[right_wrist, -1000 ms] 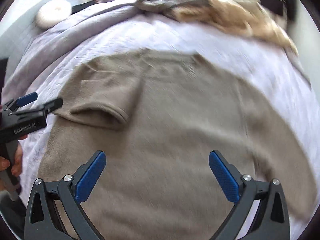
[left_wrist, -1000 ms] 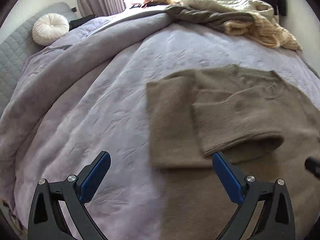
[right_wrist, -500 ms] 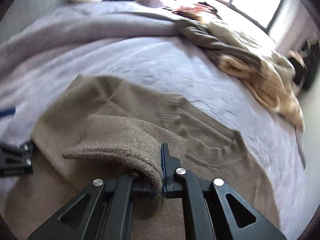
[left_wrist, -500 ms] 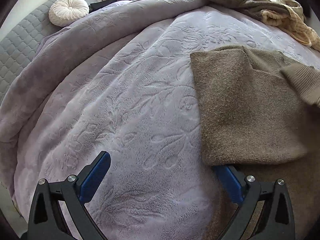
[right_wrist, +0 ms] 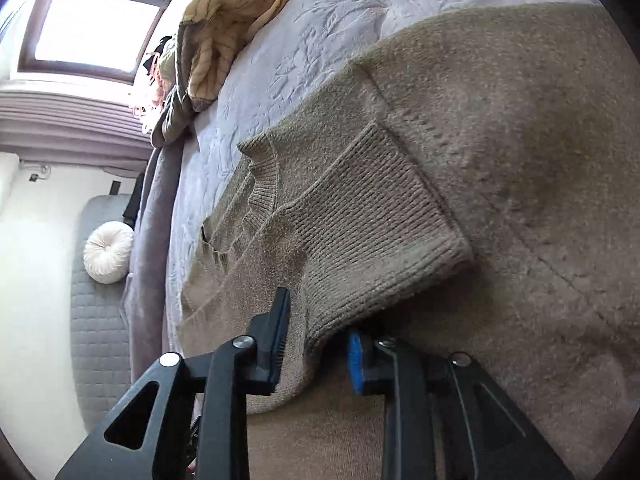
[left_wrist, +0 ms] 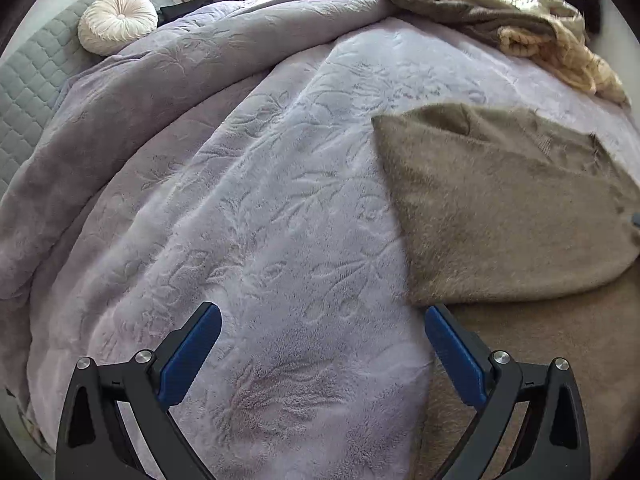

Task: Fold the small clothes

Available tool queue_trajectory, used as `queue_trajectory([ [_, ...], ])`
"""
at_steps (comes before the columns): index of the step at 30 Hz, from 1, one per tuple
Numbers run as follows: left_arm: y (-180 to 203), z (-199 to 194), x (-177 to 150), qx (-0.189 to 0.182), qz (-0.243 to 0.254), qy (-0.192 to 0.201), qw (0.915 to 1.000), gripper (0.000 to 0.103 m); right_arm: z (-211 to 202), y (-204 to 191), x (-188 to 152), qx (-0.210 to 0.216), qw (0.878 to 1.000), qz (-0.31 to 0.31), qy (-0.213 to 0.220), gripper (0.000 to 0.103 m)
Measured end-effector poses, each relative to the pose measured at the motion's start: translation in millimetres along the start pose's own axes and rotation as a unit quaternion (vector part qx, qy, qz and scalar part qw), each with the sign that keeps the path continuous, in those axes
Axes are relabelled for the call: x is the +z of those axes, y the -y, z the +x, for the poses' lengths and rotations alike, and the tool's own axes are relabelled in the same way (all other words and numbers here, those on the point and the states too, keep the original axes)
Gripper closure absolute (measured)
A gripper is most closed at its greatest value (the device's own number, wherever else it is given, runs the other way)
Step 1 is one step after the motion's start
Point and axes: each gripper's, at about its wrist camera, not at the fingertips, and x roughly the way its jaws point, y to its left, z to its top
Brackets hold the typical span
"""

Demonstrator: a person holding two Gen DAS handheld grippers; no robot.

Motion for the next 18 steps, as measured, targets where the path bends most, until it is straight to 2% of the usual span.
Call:
queue_trajectory([
  [2,-3,2,22,-0.037,-0.008,0.001,0.9993,0.001,1,0,0,0.002,1.0,0.0,-0.003,0.065],
  [5,5,24,63,-0.083,-0.01,-0.007,0.9965,0.001,5,-1,2,-0.003,1.0,-0.005,-0.007,0.065],
  [8,21,56,94,-0.128,-0.016,-0.033,0.9911,0.002,8,-5,2,-0.008,1.0,-0.014,-0.007,0.065],
  [9,25,65,102,-0.139,-0.017,-0.042,0.9892,0.006,8,-6,2,-0.008,1.0,-0.016,-0.008,0.065],
  [11,33,78,108,-0.132,-0.014,-0.059,0.9894,0.022,5,-1,4,-0.005,1.0,-0.016,-0.01,0.065],
  [12,34,83,110,-0.126,-0.017,-0.065,0.9897,0.024,5,-1,4,-0.003,1.0,-0.015,-0.012,0.065],
  [13,34,85,111,-0.127,-0.021,-0.068,0.9894,0.033,5,-1,5,0.0,1.0,-0.015,-0.014,0.064],
  [14,34,86,111,-0.134,-0.025,-0.066,0.9885,0.049,6,-1,6,0.002,1.0,-0.013,-0.016,0.064],
  [15,35,84,112,-0.141,-0.028,-0.063,0.9877,0.059,6,0,7,0.003,1.0,-0.012,-0.016,0.064],
  [16,34,83,112,-0.148,-0.028,-0.06,0.9868,0.081,6,2,8,0.004,1.0,-0.009,-0.016,0.064],
  [17,34,81,113,-0.152,-0.029,-0.057,0.9863,0.088,3,6,7,0.005,1.0,-0.005,-0.015,0.064],
  [18,33,78,113,-0.151,-0.03,-0.052,0.9868,0.088,3,6,8,0.004,1.0,0.0,-0.012,0.065],
])
